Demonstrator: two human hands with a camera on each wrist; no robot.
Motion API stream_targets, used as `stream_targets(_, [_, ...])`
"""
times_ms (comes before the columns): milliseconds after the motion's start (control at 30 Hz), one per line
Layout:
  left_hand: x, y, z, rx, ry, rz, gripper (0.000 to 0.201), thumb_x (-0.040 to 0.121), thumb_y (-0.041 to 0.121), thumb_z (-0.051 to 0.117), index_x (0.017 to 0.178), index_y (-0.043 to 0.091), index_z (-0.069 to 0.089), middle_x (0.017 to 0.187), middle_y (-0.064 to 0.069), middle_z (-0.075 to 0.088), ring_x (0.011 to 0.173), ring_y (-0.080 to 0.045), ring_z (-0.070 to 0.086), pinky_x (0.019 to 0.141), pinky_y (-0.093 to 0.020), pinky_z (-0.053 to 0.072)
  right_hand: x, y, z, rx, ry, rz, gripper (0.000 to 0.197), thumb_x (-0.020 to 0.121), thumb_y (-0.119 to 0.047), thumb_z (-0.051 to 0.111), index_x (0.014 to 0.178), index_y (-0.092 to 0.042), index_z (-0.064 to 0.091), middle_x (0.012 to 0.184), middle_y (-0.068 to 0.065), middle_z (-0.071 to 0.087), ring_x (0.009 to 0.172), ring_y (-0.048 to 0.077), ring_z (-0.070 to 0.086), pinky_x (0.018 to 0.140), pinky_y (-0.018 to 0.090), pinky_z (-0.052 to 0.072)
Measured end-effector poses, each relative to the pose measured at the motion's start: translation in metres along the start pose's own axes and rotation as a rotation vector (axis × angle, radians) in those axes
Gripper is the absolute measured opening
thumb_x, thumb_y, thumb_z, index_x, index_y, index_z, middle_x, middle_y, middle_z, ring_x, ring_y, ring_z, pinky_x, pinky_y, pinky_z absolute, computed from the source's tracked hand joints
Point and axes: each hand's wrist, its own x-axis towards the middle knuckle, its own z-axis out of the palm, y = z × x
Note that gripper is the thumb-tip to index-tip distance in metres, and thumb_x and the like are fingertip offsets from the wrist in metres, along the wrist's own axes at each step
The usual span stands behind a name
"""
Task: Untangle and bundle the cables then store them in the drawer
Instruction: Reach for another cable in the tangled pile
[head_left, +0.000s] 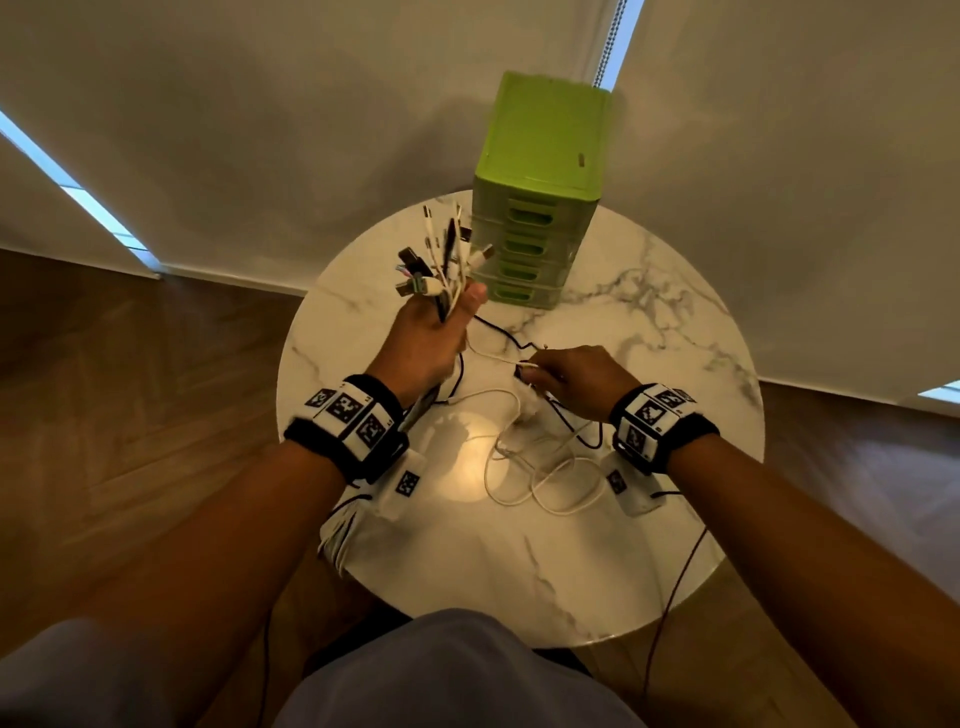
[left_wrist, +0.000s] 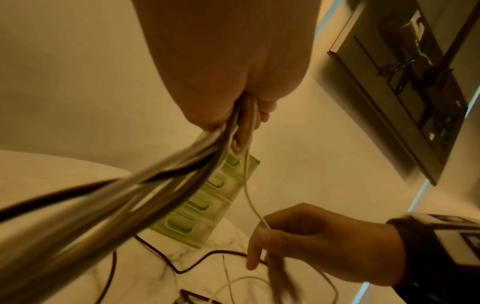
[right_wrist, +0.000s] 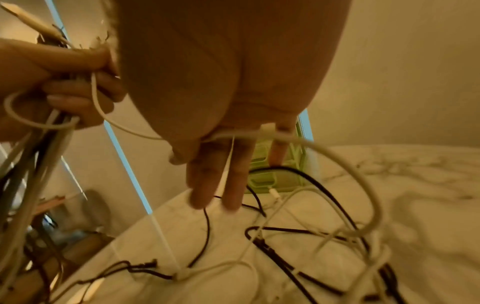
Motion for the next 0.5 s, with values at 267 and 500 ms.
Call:
stream_targets(267, [-0.016,0.006,0.014,0.190,-0.259,0.085,0.036,0.103,0.042,0.052,0.125,0.019,0.068,0.092,0.023,0.051,0.093,0.014,0.041,0.075,-0.037,0.046,-0.024,-0.025,-0.021,0.441,0.206,-0.047,0.018,0.104,-0.029,0.049,0.092,-0.026,0.062,0.085,-0.016,0.066,0.076,-0.011,0.058,0.069,0.012,0.039])
stream_targets(500, [-0.017,0.004,0.011,0.268,-0.281,0.062,0.045,0.098,0.052,0.056,0.087,0.010,0.070,0.052,0.008,0.049,0.045,-0.005,0.043,0.051,-0.020,0.037,-0.046,-0.026,-0.028,0.537,0.214,-0.036,0.018,0.104,-0.031,0.047,0.104,-0.016,0.058,0.088,-0.002,0.064,0.075,0.008,0.056,0.071,0.022,0.045])
